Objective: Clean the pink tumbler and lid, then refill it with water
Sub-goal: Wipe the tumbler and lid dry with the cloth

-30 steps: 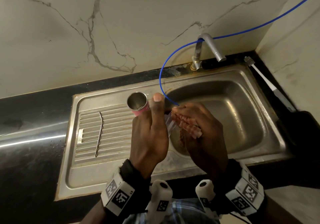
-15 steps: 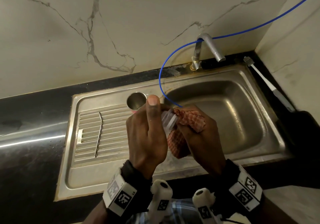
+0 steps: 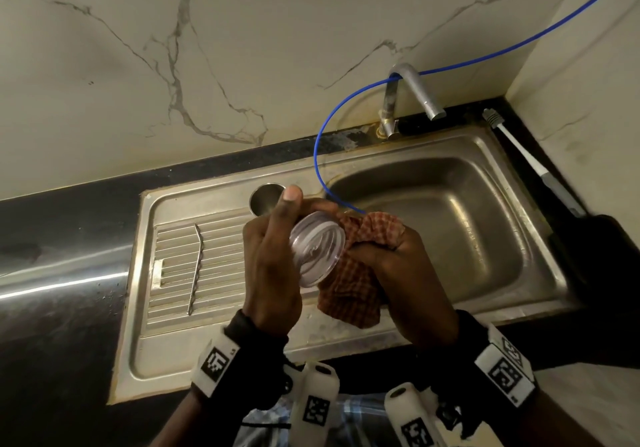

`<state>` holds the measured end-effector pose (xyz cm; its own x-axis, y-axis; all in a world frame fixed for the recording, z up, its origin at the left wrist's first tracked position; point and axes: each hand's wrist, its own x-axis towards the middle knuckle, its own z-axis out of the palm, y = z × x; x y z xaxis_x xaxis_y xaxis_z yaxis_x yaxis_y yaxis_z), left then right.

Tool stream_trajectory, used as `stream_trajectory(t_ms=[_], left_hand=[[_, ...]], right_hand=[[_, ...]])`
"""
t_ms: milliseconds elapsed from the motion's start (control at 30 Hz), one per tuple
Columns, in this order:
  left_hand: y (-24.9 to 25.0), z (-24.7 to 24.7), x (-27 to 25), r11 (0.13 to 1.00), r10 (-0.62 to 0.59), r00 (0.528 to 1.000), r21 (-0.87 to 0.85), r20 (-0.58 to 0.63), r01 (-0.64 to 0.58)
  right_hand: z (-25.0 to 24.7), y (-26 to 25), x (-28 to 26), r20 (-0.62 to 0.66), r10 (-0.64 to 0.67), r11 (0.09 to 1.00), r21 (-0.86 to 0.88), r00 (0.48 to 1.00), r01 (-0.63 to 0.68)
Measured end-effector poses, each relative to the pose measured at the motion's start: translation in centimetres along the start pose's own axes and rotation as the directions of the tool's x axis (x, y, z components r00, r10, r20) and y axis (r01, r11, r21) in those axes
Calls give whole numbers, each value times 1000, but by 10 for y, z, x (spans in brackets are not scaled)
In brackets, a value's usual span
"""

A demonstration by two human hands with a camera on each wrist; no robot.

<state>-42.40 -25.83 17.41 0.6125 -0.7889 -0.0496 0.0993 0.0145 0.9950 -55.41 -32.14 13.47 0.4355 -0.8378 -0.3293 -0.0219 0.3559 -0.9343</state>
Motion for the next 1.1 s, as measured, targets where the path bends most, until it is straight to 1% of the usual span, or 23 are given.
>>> stream_trajectory(t_ms=[100,167,267,333,400,500,567,633,767,900,933,1033,1100], left_hand=[[-5,-2,3,994,10,1000,-112,-26,-13],[-7,0,5,982,-12,997,-188,-71,-1],[-11,2,8,960,-51,994,-278,-100,21],[-12,1,9,950,-70,994,-310,-89,39],[-11,0,10,925,-119,991,-370,-58,89],[-12,-5,9,890,-169,986,-429,6,156],[-16,-10,10,893,-203,979,-407,20,193],[-20,-15,13,922,-224,975,-328,-13,207],[-25,-23,16,964,-201,976,-193,-81,182],[-23,-20,14,960,-254,959,-151,-121,236],[-24,-20,14,959,-268,957,-127,-110,254],[-26,-19,12,939,-338,941,-79,-13,336],[-26,-18,10,927,-370,929,-57,25,371]], right_hand=[[6,-3,-1,34,90,994,55,995,-92],[8,-5,-3,84,140,985,85,987,-147],[11,-8,-6,131,182,975,106,975,-196],[9,-9,-8,139,198,970,113,970,-214],[8,-10,-10,144,208,965,128,967,-227],[5,-8,-9,103,213,962,151,972,-227],[3,-10,-7,74,213,961,165,974,-222],[-1,-14,-6,79,207,957,193,975,-218],[-6,-21,-6,90,163,959,218,982,-179],[-8,-19,-4,70,181,959,209,981,-192],[-8,-18,-4,65,188,959,205,980,-198],[-6,-17,-7,65,197,957,202,978,-206],[-5,-18,-8,72,195,954,217,978,-206]])
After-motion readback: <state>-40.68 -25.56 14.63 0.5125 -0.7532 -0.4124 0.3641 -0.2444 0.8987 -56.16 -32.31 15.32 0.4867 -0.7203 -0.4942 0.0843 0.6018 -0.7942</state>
